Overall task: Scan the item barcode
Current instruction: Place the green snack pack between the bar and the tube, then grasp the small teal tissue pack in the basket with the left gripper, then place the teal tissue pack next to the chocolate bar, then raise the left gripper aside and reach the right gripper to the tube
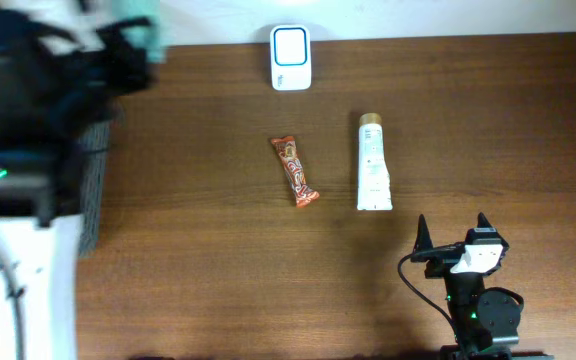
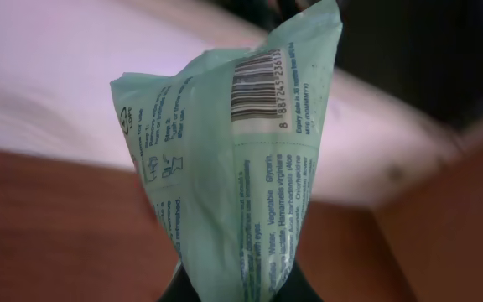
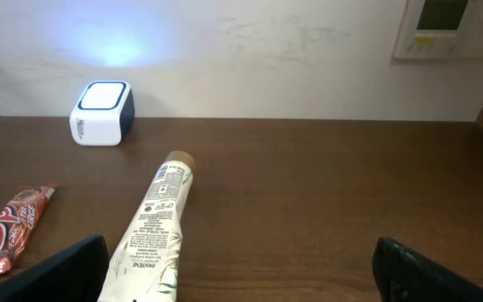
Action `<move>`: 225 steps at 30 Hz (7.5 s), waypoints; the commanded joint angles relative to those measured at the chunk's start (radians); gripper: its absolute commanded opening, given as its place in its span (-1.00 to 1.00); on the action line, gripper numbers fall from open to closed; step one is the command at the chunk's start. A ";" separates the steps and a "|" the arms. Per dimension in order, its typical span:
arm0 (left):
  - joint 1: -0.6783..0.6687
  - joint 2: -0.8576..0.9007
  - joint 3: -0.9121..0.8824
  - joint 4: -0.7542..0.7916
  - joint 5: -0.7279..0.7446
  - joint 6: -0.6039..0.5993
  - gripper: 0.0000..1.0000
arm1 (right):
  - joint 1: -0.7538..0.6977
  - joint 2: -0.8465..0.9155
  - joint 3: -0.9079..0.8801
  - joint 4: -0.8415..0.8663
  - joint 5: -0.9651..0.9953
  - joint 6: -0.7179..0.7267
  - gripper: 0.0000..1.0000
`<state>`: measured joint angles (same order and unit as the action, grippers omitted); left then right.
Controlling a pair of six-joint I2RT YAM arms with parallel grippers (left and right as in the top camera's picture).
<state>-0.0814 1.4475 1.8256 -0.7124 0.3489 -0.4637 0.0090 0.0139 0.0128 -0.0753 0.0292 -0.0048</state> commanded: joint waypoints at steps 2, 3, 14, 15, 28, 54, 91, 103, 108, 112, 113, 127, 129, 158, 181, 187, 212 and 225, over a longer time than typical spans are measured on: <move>-0.262 0.206 0.000 -0.006 -0.098 -0.011 -1.00 | -0.004 -0.008 -0.007 -0.004 0.005 -0.006 0.97; -0.306 0.257 0.000 -0.006 -0.124 -0.012 -1.00 | -0.004 -0.008 -0.007 -0.004 0.005 -0.006 0.97; -0.623 0.717 0.000 0.014 -0.335 -0.310 -1.00 | -0.004 -0.008 -0.007 -0.004 0.005 -0.006 0.97; -0.637 0.731 0.000 0.016 -0.352 -0.311 -1.00 | -0.004 -0.008 -0.007 -0.004 0.005 -0.006 0.97; -0.631 0.684 0.154 -0.031 -0.478 -0.053 0.34 | -0.004 -0.008 -0.007 -0.004 0.005 -0.006 0.97; 0.583 0.283 0.284 -0.374 -0.593 0.121 0.79 | -0.004 -0.008 -0.007 -0.004 0.005 -0.006 0.97; 0.642 0.598 -0.300 -0.194 -0.965 0.625 0.43 | -0.004 -0.008 -0.007 -0.004 0.005 -0.006 0.97; 0.726 0.602 -0.369 -0.040 -0.818 0.727 -0.77 | -0.004 -0.008 -0.007 -0.004 0.005 -0.006 0.97; 0.721 0.597 -0.357 -0.055 -0.797 0.693 -1.00 | -0.004 -0.008 -0.007 -0.004 0.005 -0.006 0.97; 0.682 0.491 -0.275 -0.059 -0.780 0.554 -1.00 | -0.004 -0.008 -0.007 -0.004 0.005 -0.006 0.97; 0.665 0.436 -0.249 -0.050 -0.729 0.554 -1.00 | -0.004 -0.008 -0.007 -0.004 0.005 -0.006 0.97; 0.657 0.204 -0.167 0.029 -0.381 0.554 -1.00 | -0.004 -0.008 -0.007 -0.004 0.005 -0.006 0.98; 0.657 0.109 -0.141 0.094 -0.176 0.527 -1.00 | -0.004 -0.008 -0.007 -0.004 0.005 -0.006 0.97; -0.507 0.598 -0.142 0.049 -0.173 -0.285 -0.79 | -0.004 -0.008 -0.007 -0.004 0.005 -0.006 0.97; -0.013 0.272 0.088 -0.347 -0.320 -0.001 0.98 | -0.004 -0.008 -0.007 -0.004 0.005 -0.006 0.97; -0.015 0.272 0.088 -0.396 -0.320 -0.002 0.98 | -0.004 -0.008 -0.007 0.005 0.032 -0.006 0.97; -0.016 0.272 0.088 -0.408 -0.320 -0.002 0.98 | -0.004 0.988 1.220 -0.529 -0.431 -0.279 0.97; -0.016 0.272 0.088 -0.408 -0.320 -0.002 0.98 | 0.003 1.814 1.520 -0.788 -0.651 -0.106 0.97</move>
<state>-0.1013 1.7260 1.9087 -1.1194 0.0326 -0.4854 0.0078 1.7275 1.5173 -0.8745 -0.5690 -0.1658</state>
